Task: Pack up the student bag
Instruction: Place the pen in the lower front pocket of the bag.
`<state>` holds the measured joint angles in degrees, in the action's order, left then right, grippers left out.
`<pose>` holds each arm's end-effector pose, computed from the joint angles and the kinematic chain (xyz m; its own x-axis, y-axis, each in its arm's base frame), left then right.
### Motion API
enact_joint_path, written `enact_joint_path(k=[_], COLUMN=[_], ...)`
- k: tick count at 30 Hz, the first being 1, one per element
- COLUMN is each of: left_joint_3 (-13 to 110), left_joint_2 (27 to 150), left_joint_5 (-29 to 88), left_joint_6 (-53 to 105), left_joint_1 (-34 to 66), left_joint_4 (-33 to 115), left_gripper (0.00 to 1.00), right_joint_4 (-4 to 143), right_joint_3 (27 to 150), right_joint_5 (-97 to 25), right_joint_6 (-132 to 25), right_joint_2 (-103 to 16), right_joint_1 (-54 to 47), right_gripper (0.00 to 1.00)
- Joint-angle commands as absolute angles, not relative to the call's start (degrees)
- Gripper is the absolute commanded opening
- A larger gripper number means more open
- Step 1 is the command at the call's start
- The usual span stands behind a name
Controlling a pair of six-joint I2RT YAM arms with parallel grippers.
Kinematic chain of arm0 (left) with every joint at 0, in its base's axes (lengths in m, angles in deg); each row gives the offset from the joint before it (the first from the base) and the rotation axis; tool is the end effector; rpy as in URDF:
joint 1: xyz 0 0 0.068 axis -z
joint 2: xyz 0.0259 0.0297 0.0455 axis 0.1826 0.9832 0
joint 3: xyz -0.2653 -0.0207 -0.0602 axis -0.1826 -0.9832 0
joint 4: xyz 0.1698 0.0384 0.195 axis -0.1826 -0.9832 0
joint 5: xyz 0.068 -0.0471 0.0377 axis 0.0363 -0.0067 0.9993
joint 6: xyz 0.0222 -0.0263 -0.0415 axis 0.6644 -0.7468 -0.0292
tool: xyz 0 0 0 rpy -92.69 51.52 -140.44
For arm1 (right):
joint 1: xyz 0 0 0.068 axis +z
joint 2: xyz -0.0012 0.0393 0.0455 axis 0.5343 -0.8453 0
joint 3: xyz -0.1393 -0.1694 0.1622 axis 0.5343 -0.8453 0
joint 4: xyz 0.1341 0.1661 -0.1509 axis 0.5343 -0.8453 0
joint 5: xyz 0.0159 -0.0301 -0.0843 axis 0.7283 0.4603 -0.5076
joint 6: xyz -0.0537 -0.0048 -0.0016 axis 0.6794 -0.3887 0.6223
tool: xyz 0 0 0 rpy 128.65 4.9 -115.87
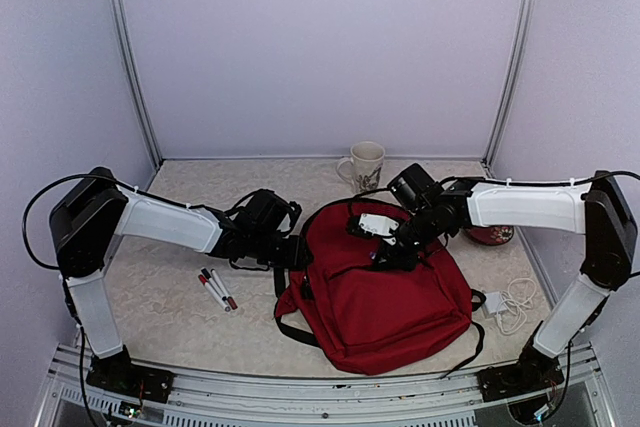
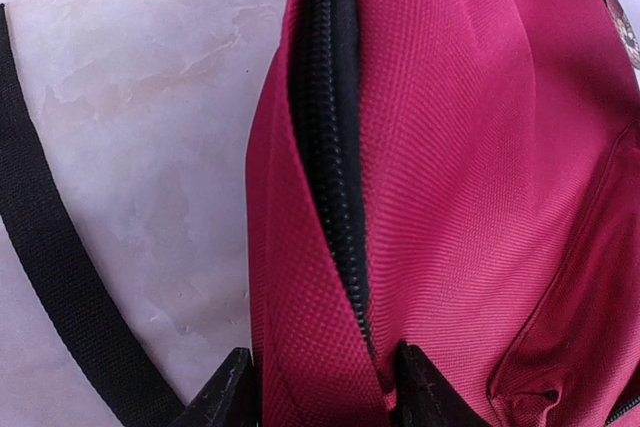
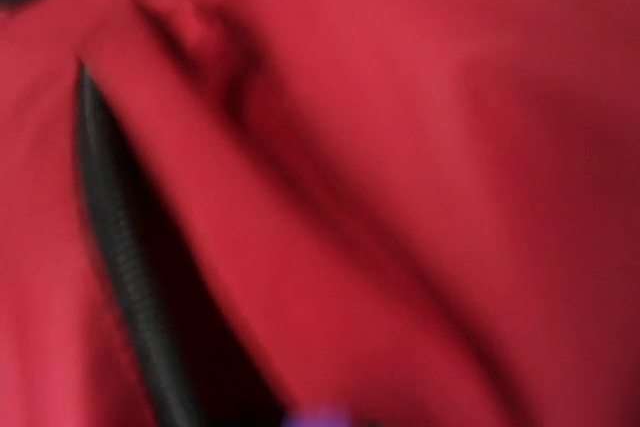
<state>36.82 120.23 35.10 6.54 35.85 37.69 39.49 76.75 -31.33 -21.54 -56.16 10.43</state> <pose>0.2631 -0.2784 0.1482 -0.8194 0.1224 -0.5599 0.3805 0.8467 -0.3718 0.2407 0.2326 0.2120 -0.2636 -0.8084 -0.5263 -0.9419 0.3334 -0.0403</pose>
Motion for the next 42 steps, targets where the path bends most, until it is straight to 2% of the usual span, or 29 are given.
enact_joint_path(k=[1, 3, 4, 12, 14, 16, 17, 19, 22, 24, 28, 31, 35, 42], left_joint_3=[38.56, 38.68, 38.71, 40.34, 40.79, 40.82, 40.59, 38.78, 32.98, 29.90, 29.68, 28.28, 23.03, 14.56], left_joint_2=[119.20, 118.59, 118.05, 108.78, 105.14, 101.20, 99.04, 94.68, 87.74, 84.63, 86.67, 89.15, 87.40, 84.61], left_joint_5=[37.36, 38.02, 38.71, 50.76, 56.55, 63.19, 65.85, 67.86, 61.31, 56.94, 57.20, 57.57, 58.18, 52.38], left_joint_6=[8.05, 8.20, 8.23, 9.51, 9.87, 9.21, 8.50, 6.64, 2.80, -0.92, -15.07, -21.44, -27.76, -28.32], left_joint_1=[35.18, 35.18, 35.18, 35.33, 35.60, 35.86, 35.81, 35.23, 31.92, 29.65, 26.72, 27.72, 29.85, 29.39], left_joint_4=[37.90, 37.59, 37.25, 30.08, 27.39, 24.86, 23.89, 23.94, 26.12, 23.70, 3.50, -6.55, -8.73, -1.00], left_gripper=[0.47, 0.54, 0.59, 0.98, 0.99, 0.99, 0.99, 0.99, 0.99, 0.98, 0.76, 0.74, 0.76, 0.45], right_joint_4=[31.61, 31.56, 31.90, 44.43, 49.39, 54.25, 57.04, 62.27, 66.94, 66.86, 64.47, 64.58, 65.46, 67.09], right_joint_3=[79.38, 81.44, 82.18, 82.76, 81.11, 78.55, 77.05, 73.66, 69.81, 69.59, 70.55, 70.09, 69.38, 66.61], right_joint_5=[-36.94, -37.61, -37.99, -39.11, -39.77, -41.28, -41.69, -41.19, -40.30, -41.71, -41.46, -40.15, -39.29, -39.51], right_joint_6=[-21.51, -22.20, -22.51, -26.60, -28.05, -29.80, -30.76, -33.28, -36.79, -39.04, -41.22, -42.00, -42.27, -42.73], right_joint_2=[-58.03, -57.91, -57.45, -46.05, -42.40, -38.68, -36.33, -33.04, -30.84, -31.29, -33.32, -34.11, -34.28, -33.64], right_joint_1=[12.24, 12.71, 13.04, 13.30, 13.27, 13.25, 13.05, 12.14, 11.05, 10.96, 10.95, 10.95, 10.92, 10.93], right_gripper=[0.31, 0.44, 0.47, 0.62, 0.72, 0.93, 0.99, 1.00, 1.00, 1.00, 1.00, 1.00, 1.00, 1.00])
